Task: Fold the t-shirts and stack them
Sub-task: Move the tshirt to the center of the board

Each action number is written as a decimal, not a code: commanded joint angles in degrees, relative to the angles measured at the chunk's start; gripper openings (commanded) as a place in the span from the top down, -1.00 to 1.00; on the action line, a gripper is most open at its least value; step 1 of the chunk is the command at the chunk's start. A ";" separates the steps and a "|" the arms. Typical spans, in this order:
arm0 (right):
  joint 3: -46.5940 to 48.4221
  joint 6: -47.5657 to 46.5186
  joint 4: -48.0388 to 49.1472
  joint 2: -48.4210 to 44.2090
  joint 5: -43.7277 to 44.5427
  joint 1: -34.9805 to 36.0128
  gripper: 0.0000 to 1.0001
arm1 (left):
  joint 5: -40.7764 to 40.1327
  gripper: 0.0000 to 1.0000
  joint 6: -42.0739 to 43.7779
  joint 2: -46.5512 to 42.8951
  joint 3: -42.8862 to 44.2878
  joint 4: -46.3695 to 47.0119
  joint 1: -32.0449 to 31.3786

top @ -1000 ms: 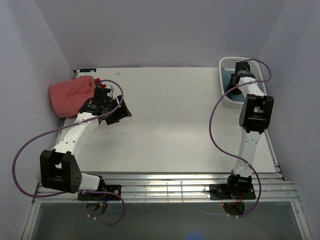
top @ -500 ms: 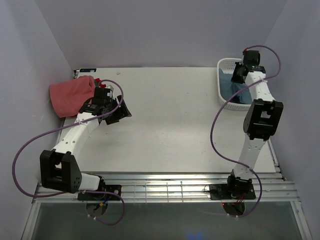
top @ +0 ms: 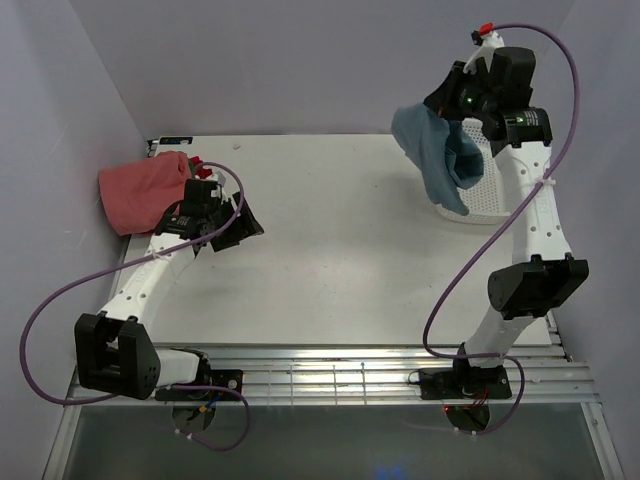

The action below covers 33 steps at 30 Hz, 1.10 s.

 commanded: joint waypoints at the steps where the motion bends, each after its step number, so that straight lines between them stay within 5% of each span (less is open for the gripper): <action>1: 7.84 4.60 0.80 -0.52 -10.36 5.18 0.84 | 1.40 -0.62 -0.86 -3.52 -1.51 1.01 -0.25; 7: 11.48 12.93 5.63 -3.15 -15.11 7.30 0.85 | 1.05 -0.62 -2.00 -8.09 -4.50 1.10 -0.25; 10: 2.80 14.80 8.10 -7.71 -15.92 7.82 0.85 | 0.96 -0.62 -2.44 -10.38 -6.35 1.10 -0.25; 12: -11.50 12.96 7.31 -13.42 -11.72 8.26 0.85 | 1.14 -0.63 -2.88 -11.43 -7.67 1.10 -0.16; 14: -29.63 10.95 7.83 -19.81 -7.50 8.44 0.44 | 1.75 -0.63 -3.58 -11.96 -8.46 1.01 -0.25; 17: -44.65 7.09 7.40 -25.10 -3.10 8.79 -0.33 | 2.37 -0.63 -3.67 -13.19 -8.73 1.01 -0.25; 22: -62.42 2.76 10.11 -31.10 5.98 16.51 -0.36 | -0.88 -0.63 -3.23 -16.09 -7.68 0.31 -0.16; 27: -60.71 1.10 13.46 -25.59 5.09 31.53 -0.30 | -6.58 -0.62 -3.49 -19.87 -6.53 -1.10 -0.16; 33: -40.77 -0.58 11.35 -4.85 11.16 49.56 -0.30 | -17.73 -0.65 -4.02 -24.96 -3.37 -5.31 -0.25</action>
